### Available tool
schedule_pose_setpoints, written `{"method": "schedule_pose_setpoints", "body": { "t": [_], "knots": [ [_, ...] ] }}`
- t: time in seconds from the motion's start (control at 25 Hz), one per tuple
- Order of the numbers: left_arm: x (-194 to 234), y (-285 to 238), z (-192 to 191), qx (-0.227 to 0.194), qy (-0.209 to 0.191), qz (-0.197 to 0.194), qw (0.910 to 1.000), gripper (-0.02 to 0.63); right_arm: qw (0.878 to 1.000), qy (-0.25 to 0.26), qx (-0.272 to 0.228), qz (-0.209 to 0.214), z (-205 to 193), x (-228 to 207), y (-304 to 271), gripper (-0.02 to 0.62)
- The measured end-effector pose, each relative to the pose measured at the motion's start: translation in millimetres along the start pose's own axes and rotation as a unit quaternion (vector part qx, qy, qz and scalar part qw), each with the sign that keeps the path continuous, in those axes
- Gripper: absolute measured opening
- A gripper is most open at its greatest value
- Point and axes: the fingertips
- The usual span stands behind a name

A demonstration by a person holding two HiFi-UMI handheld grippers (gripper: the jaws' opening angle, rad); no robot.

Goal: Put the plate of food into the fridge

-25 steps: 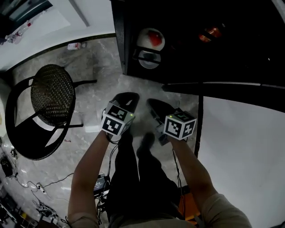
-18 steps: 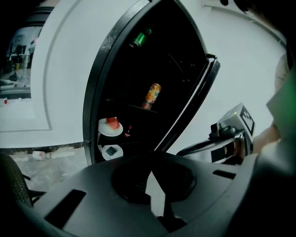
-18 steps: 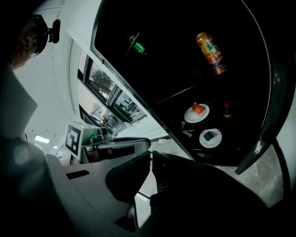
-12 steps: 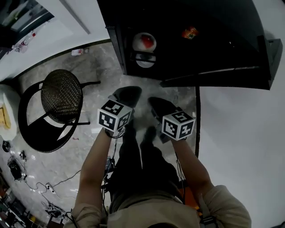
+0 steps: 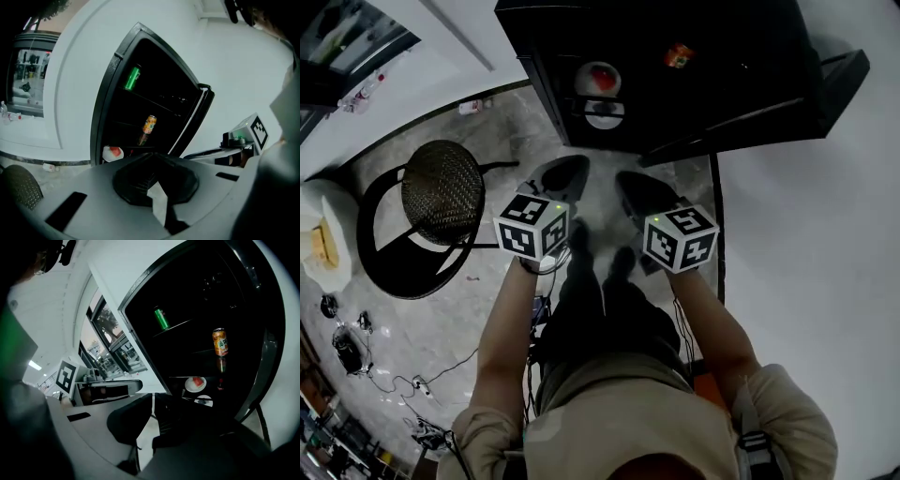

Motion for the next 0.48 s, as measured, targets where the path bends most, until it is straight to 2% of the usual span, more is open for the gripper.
{"method": "schedule_pose_setpoints", "body": {
  "t": [0.2, 0.48],
  "knots": [
    [-15, 4, 26, -0.006, -0.026, -0.007, 0.9996, 0.011, 1.000, 0.010, -0.015, 0.024, 26, 18, 13, 0.031],
    [-35, 29, 61, -0.036, -0.046, -0.008, 0.9983, 0.011, 0.998, 0.020, -0.028, 0.052, 40, 51, 35, 0.031]
  ]
}}
Point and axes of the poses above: the fingertips, and each gripper's own axes: y backward along the fingers, x to its left, z out of its top, and after that the axes turned 12 degrees about -x, right-handed
